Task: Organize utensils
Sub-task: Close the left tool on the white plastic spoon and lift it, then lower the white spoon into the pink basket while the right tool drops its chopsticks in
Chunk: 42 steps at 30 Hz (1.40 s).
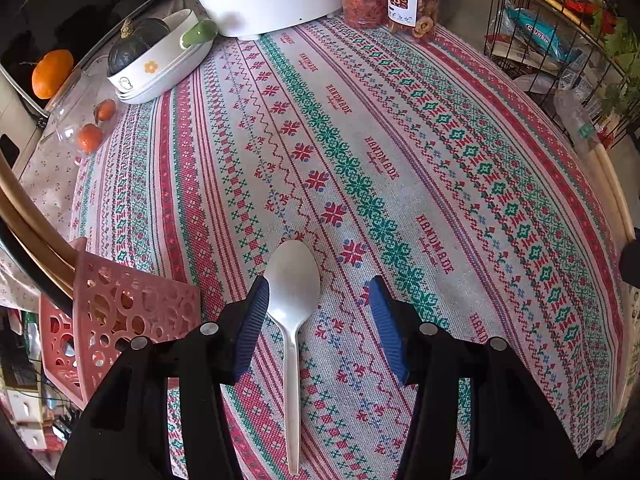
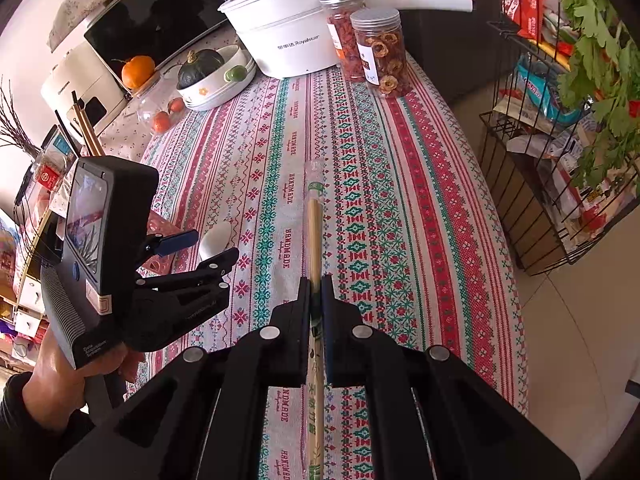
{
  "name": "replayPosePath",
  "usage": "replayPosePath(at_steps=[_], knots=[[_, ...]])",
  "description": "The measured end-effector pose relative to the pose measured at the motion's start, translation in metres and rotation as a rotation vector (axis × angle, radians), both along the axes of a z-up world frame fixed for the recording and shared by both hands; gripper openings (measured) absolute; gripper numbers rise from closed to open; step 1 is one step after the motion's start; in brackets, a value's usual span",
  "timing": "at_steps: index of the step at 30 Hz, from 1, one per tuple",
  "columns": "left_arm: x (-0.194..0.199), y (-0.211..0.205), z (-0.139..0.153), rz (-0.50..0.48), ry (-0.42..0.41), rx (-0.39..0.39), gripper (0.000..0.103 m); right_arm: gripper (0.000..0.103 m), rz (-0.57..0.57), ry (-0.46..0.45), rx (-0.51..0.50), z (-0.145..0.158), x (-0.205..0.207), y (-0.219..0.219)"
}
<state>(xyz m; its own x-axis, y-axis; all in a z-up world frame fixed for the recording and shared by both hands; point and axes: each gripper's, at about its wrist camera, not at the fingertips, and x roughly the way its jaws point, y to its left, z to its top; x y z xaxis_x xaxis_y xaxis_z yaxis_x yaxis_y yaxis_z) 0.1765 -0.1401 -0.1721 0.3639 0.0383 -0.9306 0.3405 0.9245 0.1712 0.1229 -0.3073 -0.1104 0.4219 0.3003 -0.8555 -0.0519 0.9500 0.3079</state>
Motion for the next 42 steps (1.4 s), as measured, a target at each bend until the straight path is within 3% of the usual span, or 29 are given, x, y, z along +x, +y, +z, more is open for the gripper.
replayPosePath(at_steps=[6,12,16,20,22,33,42], knots=[[0.009,0.004,-0.011,0.026,0.010,0.037,0.050,0.005,0.001,-0.008,0.020,0.004,-0.003,-0.001],[0.013,0.011,-0.015,0.048,0.029,0.006,0.051,0.005,0.003,-0.006,0.021,0.003,-0.002,0.000],[0.014,0.015,-0.015,0.053,0.067,-0.060,0.034,0.005,0.006,-0.004,0.018,0.002,-0.002,0.002],[0.006,0.009,-0.015,0.022,0.053,-0.037,0.034,0.005,0.005,-0.009,0.015,0.003,-0.003,0.001],[-0.002,0.007,-0.010,0.005,0.048,-0.069,0.033,0.005,0.001,-0.011,0.014,0.004,-0.003,0.000],[-0.068,0.027,0.091,-0.105,-0.196,-0.376,0.033,0.005,-0.002,-0.092,0.048,0.030,-0.013,0.009],[-0.089,0.098,0.164,-0.045,-0.500,-0.661,0.033,0.005,0.003,-0.194,0.087,0.057,-0.022,0.028]])
